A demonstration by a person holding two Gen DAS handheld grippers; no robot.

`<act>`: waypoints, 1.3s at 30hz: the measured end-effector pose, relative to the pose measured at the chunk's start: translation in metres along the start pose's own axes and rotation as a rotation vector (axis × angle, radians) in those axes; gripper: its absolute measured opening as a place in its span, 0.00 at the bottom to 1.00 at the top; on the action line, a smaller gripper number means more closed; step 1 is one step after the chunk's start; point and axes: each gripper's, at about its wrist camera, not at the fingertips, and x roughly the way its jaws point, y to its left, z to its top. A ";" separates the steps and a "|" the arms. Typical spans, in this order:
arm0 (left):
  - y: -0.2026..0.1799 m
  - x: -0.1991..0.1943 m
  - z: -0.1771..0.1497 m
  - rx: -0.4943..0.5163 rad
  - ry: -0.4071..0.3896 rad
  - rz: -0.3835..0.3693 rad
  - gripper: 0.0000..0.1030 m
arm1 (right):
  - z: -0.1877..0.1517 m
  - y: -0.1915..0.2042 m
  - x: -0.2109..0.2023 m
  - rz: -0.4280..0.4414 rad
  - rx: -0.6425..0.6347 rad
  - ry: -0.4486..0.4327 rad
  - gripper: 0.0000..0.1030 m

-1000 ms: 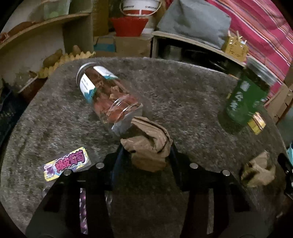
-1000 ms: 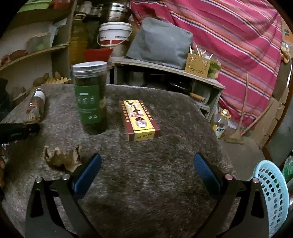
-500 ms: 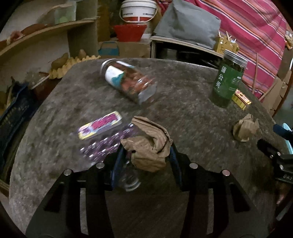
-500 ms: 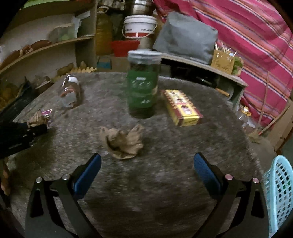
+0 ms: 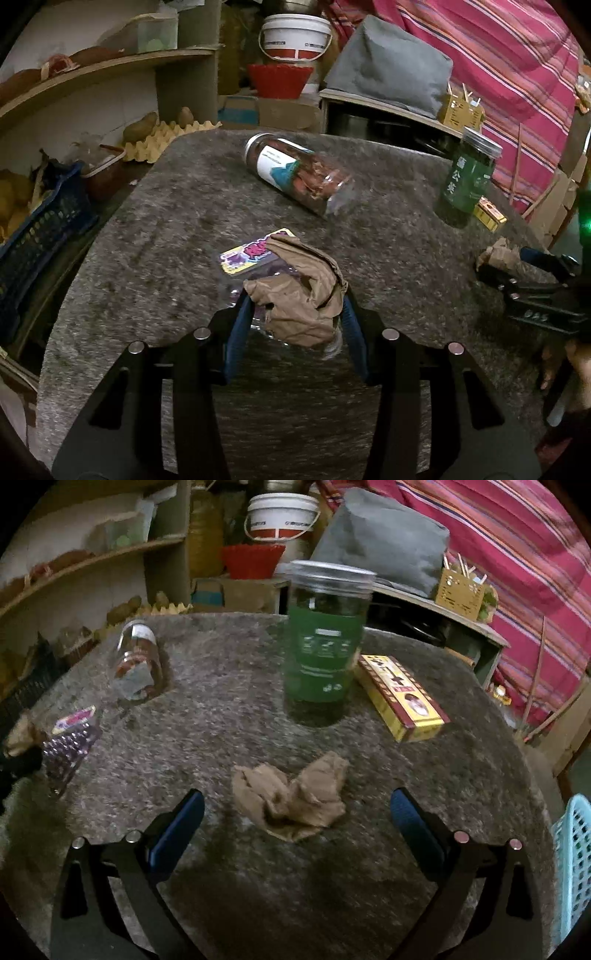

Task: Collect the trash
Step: 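Grasp the second crumpled brown paper with the right tool, then carry both brown papers over the blue basket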

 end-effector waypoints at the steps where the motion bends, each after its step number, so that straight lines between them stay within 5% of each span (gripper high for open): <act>1: 0.001 0.001 0.000 -0.002 0.003 -0.002 0.44 | 0.002 0.005 0.002 -0.019 -0.018 0.001 0.96; 5: 0.003 0.000 0.000 0.009 -0.001 0.009 0.44 | 0.005 0.011 0.003 -0.041 -0.041 -0.010 0.89; 7: 0.004 -0.001 0.000 0.006 -0.002 0.009 0.44 | 0.006 0.011 0.006 -0.023 -0.041 0.004 0.68; 9: 0.004 -0.001 0.000 0.004 -0.002 0.008 0.44 | 0.005 0.010 0.009 0.000 -0.037 0.025 0.58; 13: 0.004 -0.001 0.001 0.002 -0.004 0.003 0.44 | 0.004 0.004 0.003 0.023 -0.019 0.007 0.51; 23: -0.016 -0.007 0.004 0.011 -0.020 -0.011 0.44 | -0.006 -0.005 -0.019 0.005 -0.051 -0.025 0.49; 39: -0.070 -0.006 0.011 0.073 -0.034 -0.048 0.44 | -0.018 -0.079 -0.051 -0.029 0.027 -0.053 0.49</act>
